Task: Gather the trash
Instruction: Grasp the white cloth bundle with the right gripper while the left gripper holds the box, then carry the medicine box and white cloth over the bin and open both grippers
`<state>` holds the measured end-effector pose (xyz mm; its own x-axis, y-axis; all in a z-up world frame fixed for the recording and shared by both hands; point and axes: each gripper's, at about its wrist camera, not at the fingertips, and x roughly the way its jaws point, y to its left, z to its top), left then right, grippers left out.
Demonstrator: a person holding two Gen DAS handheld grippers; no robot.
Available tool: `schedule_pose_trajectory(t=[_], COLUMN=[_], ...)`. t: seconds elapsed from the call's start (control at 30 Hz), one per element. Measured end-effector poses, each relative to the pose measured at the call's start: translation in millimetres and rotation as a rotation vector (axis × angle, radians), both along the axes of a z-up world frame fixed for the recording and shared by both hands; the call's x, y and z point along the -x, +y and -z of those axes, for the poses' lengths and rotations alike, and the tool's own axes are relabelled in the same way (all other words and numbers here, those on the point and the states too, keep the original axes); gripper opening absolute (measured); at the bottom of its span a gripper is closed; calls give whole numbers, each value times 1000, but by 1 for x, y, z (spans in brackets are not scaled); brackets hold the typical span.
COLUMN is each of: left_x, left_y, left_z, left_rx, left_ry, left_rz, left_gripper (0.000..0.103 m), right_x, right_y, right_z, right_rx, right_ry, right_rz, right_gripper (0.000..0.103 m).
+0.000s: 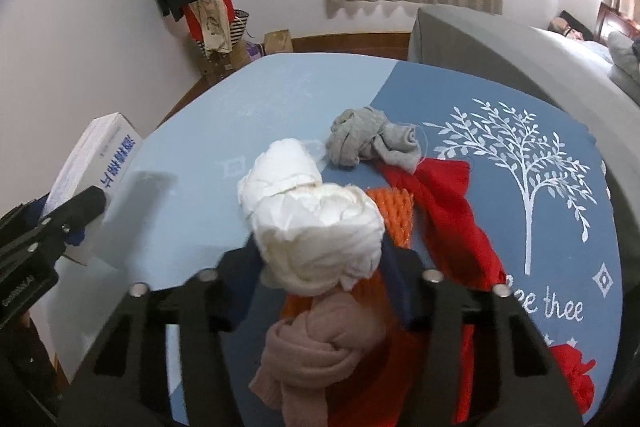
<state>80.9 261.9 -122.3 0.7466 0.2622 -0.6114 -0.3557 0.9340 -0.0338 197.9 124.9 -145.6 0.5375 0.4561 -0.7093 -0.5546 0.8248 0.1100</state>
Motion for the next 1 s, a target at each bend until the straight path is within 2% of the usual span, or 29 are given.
schedule_pose_trajectory(t=[0.5,0.73,1.0], left_x=[-3,-11,-23], left_y=[-36,-71,-120], left_z=[-23,-36,-43], left_rx=[-10,-6,12], left_ry=[-55,-83,-98], left_rz=[87,168,283], left_gripper=[54,54,54], right_x=[19,31,45], right_y=[-56,-98,-150], right_z=[-53,-75,-85], right_rx=[-130,-152,-159], right_ry=[-93,-130,-151], right_rz=[60,107,189], right_gripper=[46,46,46])
